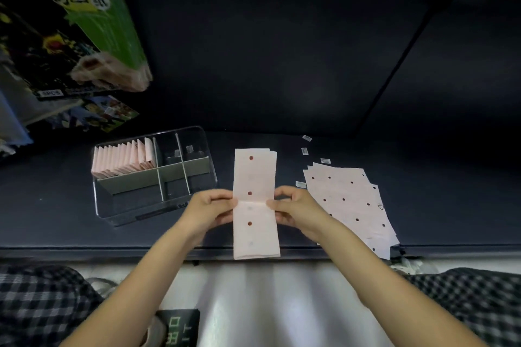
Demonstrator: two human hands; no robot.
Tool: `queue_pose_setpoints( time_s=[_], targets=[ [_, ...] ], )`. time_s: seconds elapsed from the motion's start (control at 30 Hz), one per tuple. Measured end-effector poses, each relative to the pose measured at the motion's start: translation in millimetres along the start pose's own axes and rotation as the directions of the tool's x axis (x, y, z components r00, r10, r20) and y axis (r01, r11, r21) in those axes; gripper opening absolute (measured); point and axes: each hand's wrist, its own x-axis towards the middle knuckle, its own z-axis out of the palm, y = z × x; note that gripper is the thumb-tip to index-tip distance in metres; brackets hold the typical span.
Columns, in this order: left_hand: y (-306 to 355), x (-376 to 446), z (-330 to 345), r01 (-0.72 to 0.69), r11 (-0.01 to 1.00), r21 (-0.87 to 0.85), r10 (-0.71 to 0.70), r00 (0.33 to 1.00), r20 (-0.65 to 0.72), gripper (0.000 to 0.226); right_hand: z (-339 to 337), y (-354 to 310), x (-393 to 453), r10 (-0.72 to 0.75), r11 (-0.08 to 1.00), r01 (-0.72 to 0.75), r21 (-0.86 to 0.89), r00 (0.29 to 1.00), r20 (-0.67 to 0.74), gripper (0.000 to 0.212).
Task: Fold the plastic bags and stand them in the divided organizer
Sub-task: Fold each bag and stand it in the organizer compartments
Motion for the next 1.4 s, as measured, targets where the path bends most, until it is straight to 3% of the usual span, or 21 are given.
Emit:
queue_pose_setpoints(
  time_s=[0.17, 0.37, 0.47, 0.57, 0.63, 0.73, 0.83, 0.93, 1.03, 1.1, 1.17, 1.23, 1.4],
  targets=[
    [18.5, 1.8, -5.2, -0.062, 0.997, -0.043, 0.064, 0.997, 0.048, 0.022, 6.2, -15.0, 0.1, -0.102, 0.981, 0.093, 0.169, 0.994, 0.046, 0.02],
    [27.9, 7.5, -10.5, -0.005, 0.982, -0.189, 0.009, 1.0, 0.017, 0.021, 18.3, -29.5, 7.7, -0.237, 0.971, 0.239, 0.017, 0.97, -0.051, 0.032],
    [25.8, 12.4, -11.2, 0.059, 0.987, -0.151, -0.06, 0.998, -0.002, 0.029, 23.2, -33.9, 14.2, -0.295, 0.955, 0.293, -0.03, 0.953, -0.071, 0.034],
    [25.2, 18.1, -13.9, 0.044, 0.99, -0.132, -0.052, 0.997, -0.057, 0.016, 27.6, -37.9, 19.4, -0.347, 0.933, 0.337, -0.128, 0.935, -0.069, 0.037],
    [26.9, 23.7, -18.2, -0.03, 0.998, -0.058, 0.022, 0.99, -0.139, 0.013, 29.0, -41.8, 24.6, -0.377, 0.908, 0.358, -0.218, 0.925, -0.054, 0.037],
    [30.8, 31.4, -24.3, -0.199, 0.952, 0.234, 0.246, 0.949, -0.194, 0.023, 33.1, -52.6, 34.0, -0.418, 0.83, 0.395, -0.393, 0.908, 0.03, 0.033],
    [38.0, 34.1, -29.6, -0.34, 0.811, 0.476, 0.408, 0.912, -0.044, 0.019, 43.0, -65.4, 45.6, -0.344, 0.733, 0.408, -0.544, 0.913, 0.221, 0.027],
    [47.2, 38.8, -38.7, -0.42, 0.745, 0.518, 0.451, 0.889, 0.072, 0.017, 53.5, -74.6, 56.7, -0.22, 0.611, 0.392, -0.687, 0.918, 0.329, 0.013],
    [55.5, 46.4, -54.4, -0.419, 0.774, 0.475, 0.407, 0.903, 0.135, 0.012, 60.5, -80.8, 67.2, -0.198, 0.644, 0.364, -0.672, 0.929, 0.313, 0.023],
    [57.5, 52.9, -70.3, -0.369, 0.803, 0.468, 0.315, 0.93, 0.192, 0.002, 64.6, -84.4, 72.6, -0.215, 0.708, 0.36, -0.608, 0.929, 0.3, 0.022],
    [56.6, 58.6, -88.0, -0.302, 0.843, 0.444, 0.225, 0.949, 0.219, 0.008, 67.4, -88.0, 78.4, -0.224, 0.772, 0.34, -0.537, 0.936, 0.272, 0.019],
    [54.6, 62.2, -102.5, -0.211, 0.924, 0.319, 0.155, 0.969, 0.192, 0.004, 69.8, -90.2, 85.1, -0.209, 0.833, 0.307, -0.46, 0.945, 0.251, 0.015],
    [45.7, 69.7, -116.7, -0.183, 0.961, 0.207, 0.146, 0.973, 0.179, 0.008, 88.9, -84.7, 96.5, -0.133, 0.878, 0.25, -0.409, 0.947, 0.294, 0.01]
  ],
)
